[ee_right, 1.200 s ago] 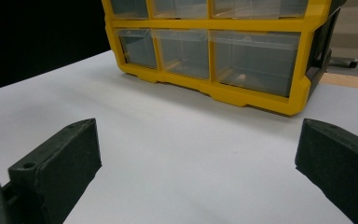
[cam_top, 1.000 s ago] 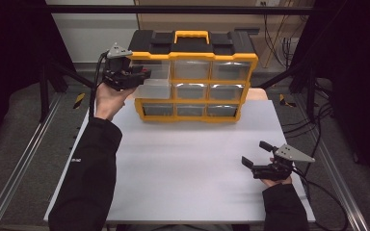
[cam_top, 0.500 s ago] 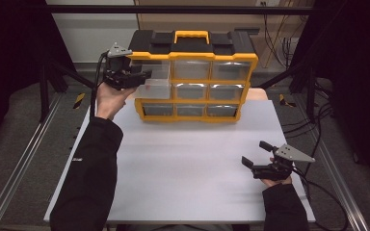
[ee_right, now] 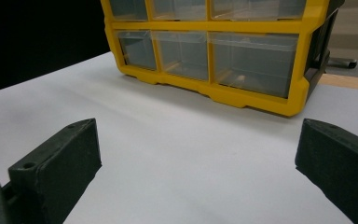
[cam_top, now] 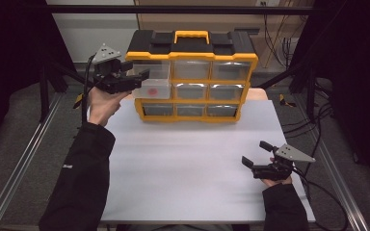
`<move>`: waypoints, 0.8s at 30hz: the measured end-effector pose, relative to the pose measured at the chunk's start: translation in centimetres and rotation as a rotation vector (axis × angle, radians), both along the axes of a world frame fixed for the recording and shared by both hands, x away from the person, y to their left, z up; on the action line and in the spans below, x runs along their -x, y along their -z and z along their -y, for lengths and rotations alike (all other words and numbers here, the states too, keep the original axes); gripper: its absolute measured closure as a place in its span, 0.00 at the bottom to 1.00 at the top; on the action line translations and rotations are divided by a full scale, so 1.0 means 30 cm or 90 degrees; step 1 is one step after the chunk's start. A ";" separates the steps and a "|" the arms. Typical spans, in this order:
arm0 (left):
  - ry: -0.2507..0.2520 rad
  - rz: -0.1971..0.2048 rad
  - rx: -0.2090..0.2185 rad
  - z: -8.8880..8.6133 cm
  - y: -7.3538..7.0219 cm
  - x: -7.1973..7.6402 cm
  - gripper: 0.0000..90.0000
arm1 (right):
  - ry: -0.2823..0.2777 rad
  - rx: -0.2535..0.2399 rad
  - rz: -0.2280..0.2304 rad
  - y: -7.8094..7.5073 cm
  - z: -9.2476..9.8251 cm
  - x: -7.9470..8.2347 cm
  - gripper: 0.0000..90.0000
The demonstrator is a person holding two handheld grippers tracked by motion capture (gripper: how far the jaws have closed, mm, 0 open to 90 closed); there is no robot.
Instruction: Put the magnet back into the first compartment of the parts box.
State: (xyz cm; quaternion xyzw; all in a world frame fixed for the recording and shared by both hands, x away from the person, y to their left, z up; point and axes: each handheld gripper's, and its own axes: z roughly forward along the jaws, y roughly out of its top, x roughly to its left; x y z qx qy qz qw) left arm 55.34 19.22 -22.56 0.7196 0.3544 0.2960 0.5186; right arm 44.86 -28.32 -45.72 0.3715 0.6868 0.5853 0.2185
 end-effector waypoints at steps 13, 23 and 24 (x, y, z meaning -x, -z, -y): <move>0.077 0.016 0.074 -0.080 0.053 0.113 0.10 | 0.003 0.002 0.001 0.000 0.000 0.000 0.01; 0.087 0.025 0.048 -0.121 0.143 0.214 0.01 | 0.004 0.002 0.000 0.000 0.000 0.000 0.01; 0.089 0.026 0.048 -0.126 0.155 0.224 0.01 | 0.005 0.002 0.002 0.000 -0.001 0.000 0.01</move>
